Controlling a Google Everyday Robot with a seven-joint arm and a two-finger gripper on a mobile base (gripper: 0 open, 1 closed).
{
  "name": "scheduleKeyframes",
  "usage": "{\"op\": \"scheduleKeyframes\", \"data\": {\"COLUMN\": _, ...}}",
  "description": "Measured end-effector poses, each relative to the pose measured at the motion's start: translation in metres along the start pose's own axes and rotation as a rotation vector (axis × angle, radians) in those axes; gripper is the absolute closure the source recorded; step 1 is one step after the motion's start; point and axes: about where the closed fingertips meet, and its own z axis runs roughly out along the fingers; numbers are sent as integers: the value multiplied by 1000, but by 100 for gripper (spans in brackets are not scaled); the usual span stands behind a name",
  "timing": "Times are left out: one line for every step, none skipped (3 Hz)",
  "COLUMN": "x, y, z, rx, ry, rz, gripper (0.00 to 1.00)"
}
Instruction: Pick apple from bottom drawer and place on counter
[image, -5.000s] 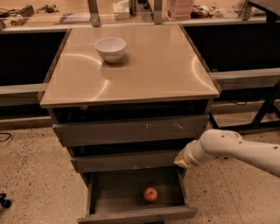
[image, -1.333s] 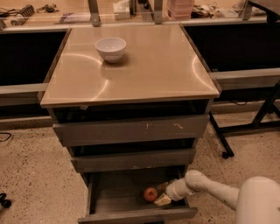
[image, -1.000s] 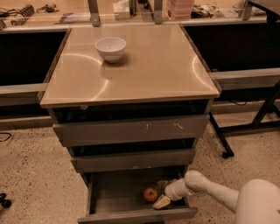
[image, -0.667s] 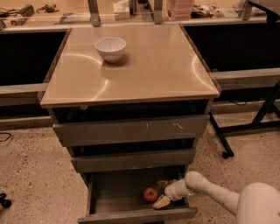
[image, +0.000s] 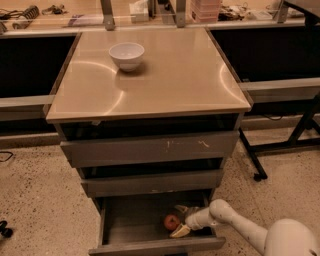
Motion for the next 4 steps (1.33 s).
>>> {"op": "scheduleKeyframes", "data": {"x": 8, "y": -4, "z": 13, "rx": -1, "ry": -35, "rz": -27, "gripper": 23}}
{"op": "scheduleKeyframes", "data": {"x": 18, "y": -10, "z": 25, "rx": -13, "ry": -38, "rz": -46, "gripper": 26}}
{"op": "scheduleKeyframes", "data": {"x": 19, "y": -12, "z": 25, "rx": -8, "ry": -36, "rz": -46, "gripper": 44}}
{"op": "scheduleKeyframes", "data": {"x": 19, "y": -12, "z": 25, "rx": -8, "ry": -36, "rz": -46, "gripper": 68}}
